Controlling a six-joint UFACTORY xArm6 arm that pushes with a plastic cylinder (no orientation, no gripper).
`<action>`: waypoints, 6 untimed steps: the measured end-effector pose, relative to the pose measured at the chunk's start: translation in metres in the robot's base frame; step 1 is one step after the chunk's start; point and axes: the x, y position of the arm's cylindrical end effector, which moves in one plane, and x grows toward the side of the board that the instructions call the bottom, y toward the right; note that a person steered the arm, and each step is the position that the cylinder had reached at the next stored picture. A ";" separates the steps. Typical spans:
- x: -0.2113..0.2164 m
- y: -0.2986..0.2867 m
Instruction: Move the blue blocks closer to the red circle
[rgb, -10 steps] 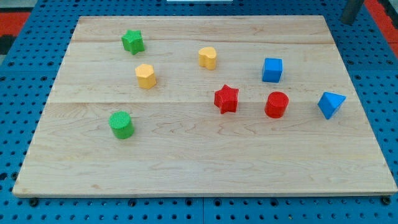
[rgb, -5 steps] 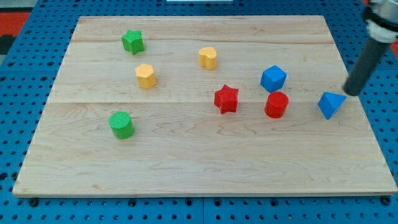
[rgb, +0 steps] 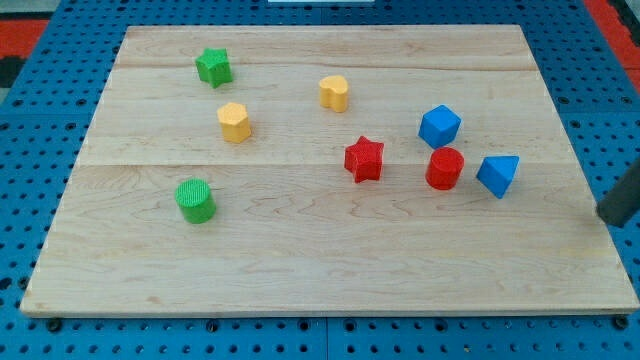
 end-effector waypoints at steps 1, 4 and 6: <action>-0.052 -0.015; -0.007 -0.038; -0.055 -0.196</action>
